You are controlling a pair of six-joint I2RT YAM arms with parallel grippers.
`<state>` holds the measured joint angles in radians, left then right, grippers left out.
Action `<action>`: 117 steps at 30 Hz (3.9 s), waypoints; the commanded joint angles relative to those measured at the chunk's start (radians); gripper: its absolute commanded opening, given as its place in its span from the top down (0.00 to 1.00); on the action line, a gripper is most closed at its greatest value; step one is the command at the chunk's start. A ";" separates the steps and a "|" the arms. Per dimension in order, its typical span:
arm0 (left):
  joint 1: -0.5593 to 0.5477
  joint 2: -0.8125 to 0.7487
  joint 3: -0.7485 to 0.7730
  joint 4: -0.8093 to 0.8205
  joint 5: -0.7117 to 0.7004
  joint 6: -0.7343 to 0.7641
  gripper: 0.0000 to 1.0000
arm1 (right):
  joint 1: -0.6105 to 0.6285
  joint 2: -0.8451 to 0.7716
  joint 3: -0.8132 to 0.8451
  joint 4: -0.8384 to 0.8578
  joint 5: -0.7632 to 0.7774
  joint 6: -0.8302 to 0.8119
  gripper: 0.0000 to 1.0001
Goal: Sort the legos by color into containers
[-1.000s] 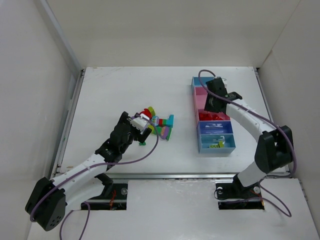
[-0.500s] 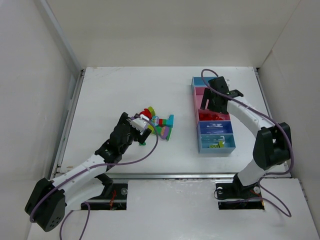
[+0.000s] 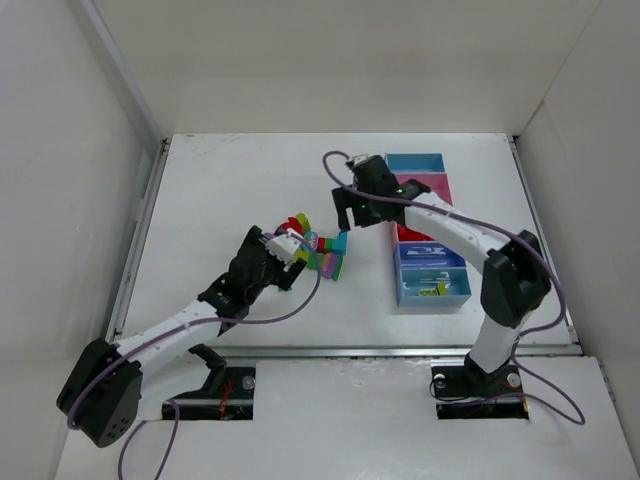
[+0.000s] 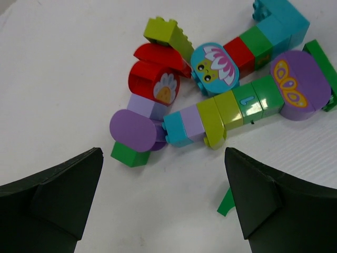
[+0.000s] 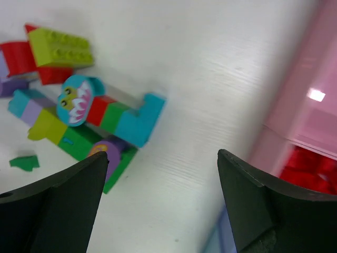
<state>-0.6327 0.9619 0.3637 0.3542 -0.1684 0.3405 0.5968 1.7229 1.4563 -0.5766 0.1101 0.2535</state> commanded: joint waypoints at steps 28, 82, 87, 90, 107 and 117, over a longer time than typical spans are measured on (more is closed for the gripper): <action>0.090 0.905 0.957 -0.647 0.886 0.819 0.14 | -0.218 0.034 0.108 -0.049 -0.145 0.072 0.10; -0.034 0.537 1.038 -0.503 0.741 0.560 1.00 | -0.318 -0.430 -0.230 0.403 -0.989 -0.019 0.00; -0.067 0.503 1.009 -0.503 0.721 0.560 1.00 | -0.307 -0.454 -0.231 0.414 -0.986 -0.019 0.00; -0.079 0.492 1.009 -0.503 0.710 0.560 1.00 | -0.307 -0.445 -0.231 0.414 -0.974 -0.010 0.02; -0.107 0.428 0.971 -0.511 0.676 0.513 1.00 | -0.307 -0.404 -0.231 0.414 -0.986 0.047 1.00; -0.005 0.471 0.873 -0.540 0.667 0.328 1.00 | -0.502 -0.537 -0.320 0.216 -0.560 0.067 1.00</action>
<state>-0.6670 1.4425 1.2434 -0.1802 0.4881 0.7582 0.1108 1.2446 1.1339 -0.2989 -0.6479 0.3374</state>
